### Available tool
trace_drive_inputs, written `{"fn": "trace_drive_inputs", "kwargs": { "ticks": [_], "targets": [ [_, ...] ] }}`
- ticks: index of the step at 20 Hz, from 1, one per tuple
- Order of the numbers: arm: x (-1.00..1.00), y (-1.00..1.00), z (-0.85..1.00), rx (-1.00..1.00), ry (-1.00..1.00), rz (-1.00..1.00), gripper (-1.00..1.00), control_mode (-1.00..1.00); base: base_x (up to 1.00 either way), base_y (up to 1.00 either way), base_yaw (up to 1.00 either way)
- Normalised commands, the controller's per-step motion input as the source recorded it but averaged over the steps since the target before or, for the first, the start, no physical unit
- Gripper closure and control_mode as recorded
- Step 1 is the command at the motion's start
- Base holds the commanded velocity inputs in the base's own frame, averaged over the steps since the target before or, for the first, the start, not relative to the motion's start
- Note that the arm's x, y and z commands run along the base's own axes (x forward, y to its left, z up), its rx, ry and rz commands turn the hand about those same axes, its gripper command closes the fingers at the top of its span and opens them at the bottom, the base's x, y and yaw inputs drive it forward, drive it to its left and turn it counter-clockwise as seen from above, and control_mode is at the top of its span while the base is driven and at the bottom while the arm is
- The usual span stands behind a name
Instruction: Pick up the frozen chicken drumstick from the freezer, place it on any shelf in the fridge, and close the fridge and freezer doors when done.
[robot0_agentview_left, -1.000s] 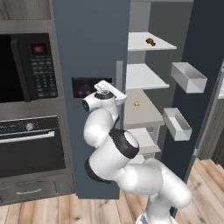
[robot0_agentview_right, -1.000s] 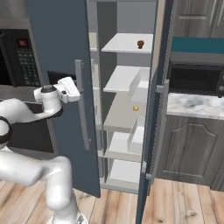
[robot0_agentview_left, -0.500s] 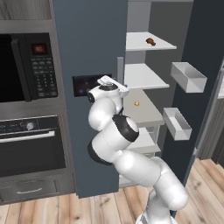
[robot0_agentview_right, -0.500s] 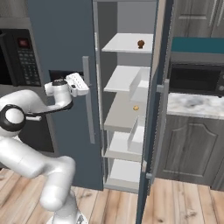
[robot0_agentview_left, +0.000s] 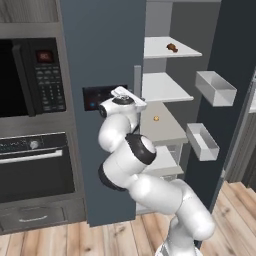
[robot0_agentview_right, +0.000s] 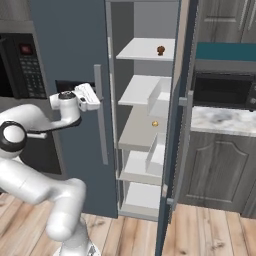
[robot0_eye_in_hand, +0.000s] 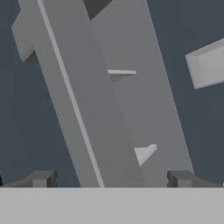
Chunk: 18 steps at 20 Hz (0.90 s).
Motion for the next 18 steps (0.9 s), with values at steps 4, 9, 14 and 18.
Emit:
{"fn": "trace_drive_inputs", "kwargs": {
  "ticks": [4,9,14,18],
  "targets": [
    [-0.42,0.0,0.24,0.0,0.01,0.05,-1.0,-1.0,0.0,0.0,0.0],
    [-0.44,0.11,0.46,0.0,-0.03,0.09,-1.0,-1.0,0.0,0.0,0.0],
    [-0.94,0.14,0.44,0.0,0.0,0.09,-1.0,-1.0,0.0,0.0,0.0],
    [-1.0,0.0,0.35,0.0,0.05,0.11,-1.0,-1.0,0.0,0.0,0.0]
  ]
}}
